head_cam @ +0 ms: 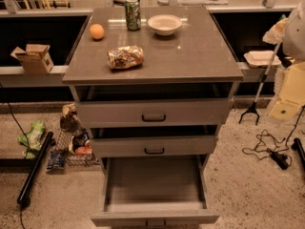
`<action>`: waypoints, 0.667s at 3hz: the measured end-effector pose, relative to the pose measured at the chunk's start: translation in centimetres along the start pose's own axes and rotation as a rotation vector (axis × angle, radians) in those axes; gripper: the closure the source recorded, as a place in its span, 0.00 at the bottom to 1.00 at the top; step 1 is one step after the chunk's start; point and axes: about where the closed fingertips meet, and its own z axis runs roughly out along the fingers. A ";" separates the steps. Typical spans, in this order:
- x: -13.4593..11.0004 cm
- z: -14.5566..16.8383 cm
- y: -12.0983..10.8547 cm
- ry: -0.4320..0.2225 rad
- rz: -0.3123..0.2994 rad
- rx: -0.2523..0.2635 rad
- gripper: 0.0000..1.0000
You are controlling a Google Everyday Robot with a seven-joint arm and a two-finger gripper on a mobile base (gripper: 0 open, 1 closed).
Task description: Place brown chip bag into bottom drawer
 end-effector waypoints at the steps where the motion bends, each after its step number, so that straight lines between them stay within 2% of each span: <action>1: 0.0 0.0 0.0 0.000 0.000 0.000 0.00; 2: -1.1 1.3 -1.5 -0.035 0.021 -0.008 0.00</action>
Offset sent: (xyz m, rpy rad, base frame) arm 0.0490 0.0196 -0.0181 0.1005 0.0217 -0.0211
